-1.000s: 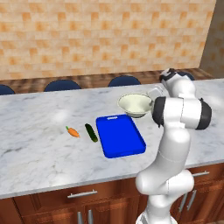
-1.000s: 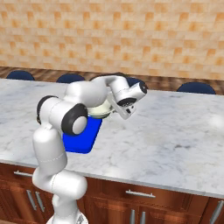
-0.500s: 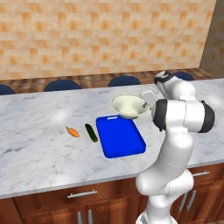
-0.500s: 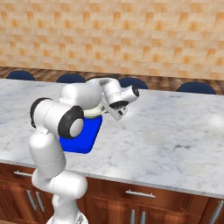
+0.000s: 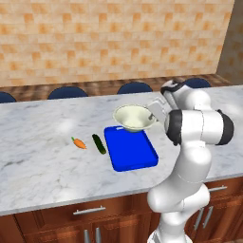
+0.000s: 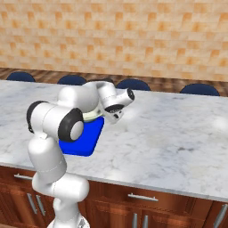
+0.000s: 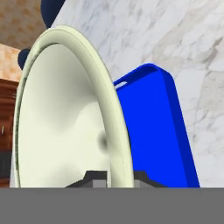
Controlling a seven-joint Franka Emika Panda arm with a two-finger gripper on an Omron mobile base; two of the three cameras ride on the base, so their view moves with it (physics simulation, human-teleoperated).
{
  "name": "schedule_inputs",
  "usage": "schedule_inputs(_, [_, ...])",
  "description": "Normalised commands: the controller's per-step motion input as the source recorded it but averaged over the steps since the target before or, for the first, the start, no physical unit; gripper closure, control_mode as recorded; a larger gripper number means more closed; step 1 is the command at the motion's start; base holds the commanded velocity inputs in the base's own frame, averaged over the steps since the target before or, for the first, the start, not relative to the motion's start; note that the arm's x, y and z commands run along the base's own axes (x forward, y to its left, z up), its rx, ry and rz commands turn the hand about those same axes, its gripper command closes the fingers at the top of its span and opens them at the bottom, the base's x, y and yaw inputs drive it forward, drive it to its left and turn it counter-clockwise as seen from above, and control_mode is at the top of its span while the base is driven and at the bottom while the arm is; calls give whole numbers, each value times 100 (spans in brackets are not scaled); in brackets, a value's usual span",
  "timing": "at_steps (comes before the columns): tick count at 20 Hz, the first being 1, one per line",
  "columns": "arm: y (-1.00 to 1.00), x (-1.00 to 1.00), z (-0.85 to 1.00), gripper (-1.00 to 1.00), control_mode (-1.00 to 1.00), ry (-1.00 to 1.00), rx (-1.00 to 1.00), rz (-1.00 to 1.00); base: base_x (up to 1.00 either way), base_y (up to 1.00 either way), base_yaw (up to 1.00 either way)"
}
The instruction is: Place the two vegetables and bowl onto the tray for setting up a vegetable dip station.
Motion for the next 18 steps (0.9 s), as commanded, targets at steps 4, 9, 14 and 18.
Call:
schedule_inputs(4, [26,-1,-12,100,-100,0,0,2,0,0,0])
schedule_inputs(9, [22,-2,-14,100,-100,0,3,1,0,0,0])
schedule_inputs(14, [13,0,-13,100,-100,0,3,0,0,0,0])
schedule_inputs(18, [6,3,-14,100,-100,2,0,0,0,0,0])
